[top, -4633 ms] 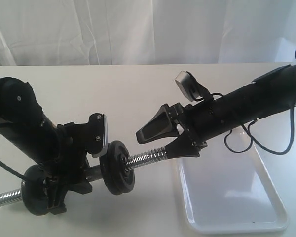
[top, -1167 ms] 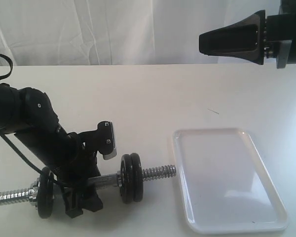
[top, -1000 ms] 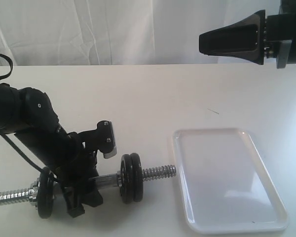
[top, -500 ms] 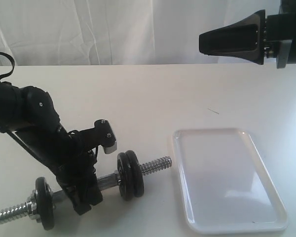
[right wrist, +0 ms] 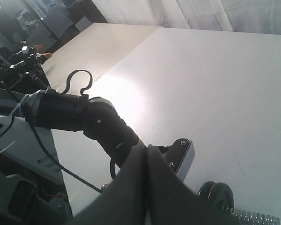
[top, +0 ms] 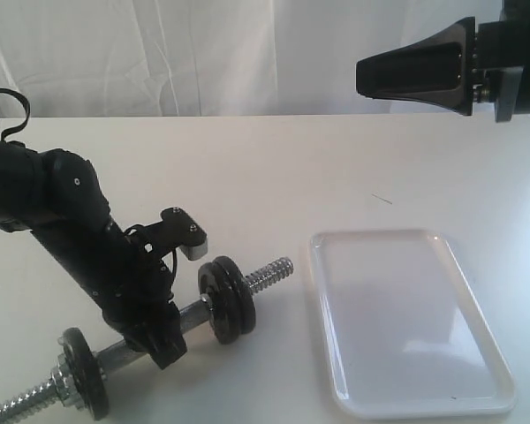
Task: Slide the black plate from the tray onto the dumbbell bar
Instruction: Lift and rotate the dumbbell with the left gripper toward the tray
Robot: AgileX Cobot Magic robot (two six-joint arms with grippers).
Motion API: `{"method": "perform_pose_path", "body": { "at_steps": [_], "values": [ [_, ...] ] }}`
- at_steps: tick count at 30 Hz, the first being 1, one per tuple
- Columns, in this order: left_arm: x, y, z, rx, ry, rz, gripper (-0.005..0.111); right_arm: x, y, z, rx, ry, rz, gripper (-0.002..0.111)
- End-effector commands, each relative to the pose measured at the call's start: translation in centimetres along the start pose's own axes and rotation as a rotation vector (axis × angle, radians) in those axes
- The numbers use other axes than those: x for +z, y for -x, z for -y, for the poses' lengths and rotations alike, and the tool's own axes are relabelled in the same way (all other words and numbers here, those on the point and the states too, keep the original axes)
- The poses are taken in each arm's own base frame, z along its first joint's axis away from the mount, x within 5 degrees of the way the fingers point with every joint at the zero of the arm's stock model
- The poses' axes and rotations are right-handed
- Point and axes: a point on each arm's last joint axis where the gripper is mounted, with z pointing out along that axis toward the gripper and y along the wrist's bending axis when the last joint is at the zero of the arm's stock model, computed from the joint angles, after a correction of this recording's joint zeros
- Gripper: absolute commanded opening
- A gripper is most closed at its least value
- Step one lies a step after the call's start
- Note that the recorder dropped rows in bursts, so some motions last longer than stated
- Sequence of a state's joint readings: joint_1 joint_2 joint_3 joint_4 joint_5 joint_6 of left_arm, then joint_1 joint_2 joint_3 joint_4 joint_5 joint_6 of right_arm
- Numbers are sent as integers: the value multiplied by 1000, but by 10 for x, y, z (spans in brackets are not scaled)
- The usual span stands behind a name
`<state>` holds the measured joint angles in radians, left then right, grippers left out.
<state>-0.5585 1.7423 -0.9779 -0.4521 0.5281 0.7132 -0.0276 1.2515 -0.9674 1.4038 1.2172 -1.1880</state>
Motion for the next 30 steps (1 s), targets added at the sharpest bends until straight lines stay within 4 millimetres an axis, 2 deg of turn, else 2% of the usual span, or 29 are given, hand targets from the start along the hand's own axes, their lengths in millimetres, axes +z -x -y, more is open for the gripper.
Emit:
{"method": "perform_pose_path", "body": {
  "at_steps": [1, 14, 30],
  "values": [
    [-16, 17, 7, -68, -39, 104, 0, -1, 1, -2, 16, 7, 15, 0],
    [-36, 50, 8, -175, -96, 292, 0, -1, 1, -2, 16, 7, 15, 0],
    [-41, 67, 6, -406, -155, 481, 0, -1, 1, -2, 16, 7, 15, 0]
  ]
}}
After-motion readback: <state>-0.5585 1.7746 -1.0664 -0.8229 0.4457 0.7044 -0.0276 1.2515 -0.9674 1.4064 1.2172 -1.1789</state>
